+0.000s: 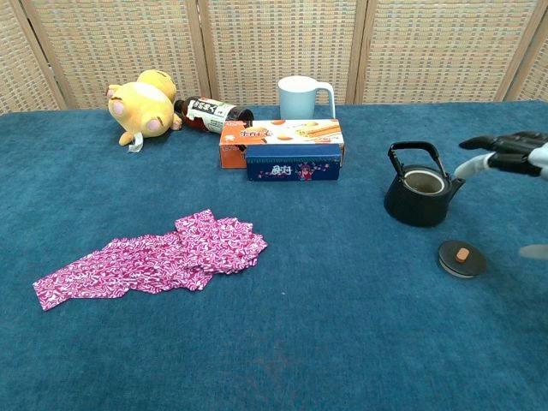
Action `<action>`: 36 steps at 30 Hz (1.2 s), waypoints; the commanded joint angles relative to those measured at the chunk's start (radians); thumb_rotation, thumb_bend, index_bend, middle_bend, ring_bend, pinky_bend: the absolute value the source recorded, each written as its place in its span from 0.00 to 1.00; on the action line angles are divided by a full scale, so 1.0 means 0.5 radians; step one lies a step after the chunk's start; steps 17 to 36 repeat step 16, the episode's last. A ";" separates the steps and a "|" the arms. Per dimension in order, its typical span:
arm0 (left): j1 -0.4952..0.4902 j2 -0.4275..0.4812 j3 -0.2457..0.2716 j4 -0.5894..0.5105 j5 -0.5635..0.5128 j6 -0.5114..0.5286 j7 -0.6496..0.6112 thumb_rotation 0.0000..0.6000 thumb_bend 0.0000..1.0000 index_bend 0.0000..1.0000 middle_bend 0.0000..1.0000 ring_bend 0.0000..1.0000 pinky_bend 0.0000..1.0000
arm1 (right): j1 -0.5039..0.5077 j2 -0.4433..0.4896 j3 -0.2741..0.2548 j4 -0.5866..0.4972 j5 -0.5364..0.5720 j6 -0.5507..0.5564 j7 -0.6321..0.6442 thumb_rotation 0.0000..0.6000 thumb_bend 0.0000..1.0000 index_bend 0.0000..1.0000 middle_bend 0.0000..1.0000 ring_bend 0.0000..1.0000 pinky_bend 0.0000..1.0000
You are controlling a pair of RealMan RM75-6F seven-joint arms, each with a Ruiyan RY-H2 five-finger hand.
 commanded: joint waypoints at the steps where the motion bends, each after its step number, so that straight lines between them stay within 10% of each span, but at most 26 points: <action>1: 0.002 -0.002 0.000 0.004 0.004 0.005 -0.017 1.00 0.03 0.00 0.00 0.00 0.00 | -0.128 0.130 -0.022 -0.110 -0.037 0.191 0.086 1.00 0.05 0.02 0.00 0.00 0.00; 13: 0.020 0.006 0.023 -0.003 0.075 0.054 -0.031 1.00 0.03 0.00 0.00 0.00 0.00 | -0.528 0.204 0.014 -0.237 0.050 0.696 0.055 1.00 0.00 0.00 0.00 0.00 0.00; 36: 0.024 0.011 0.030 -0.009 0.089 0.061 -0.034 1.00 0.03 0.00 0.00 0.00 0.00 | -0.564 0.220 0.026 -0.252 0.074 0.708 0.054 1.00 0.00 0.00 0.00 0.00 0.00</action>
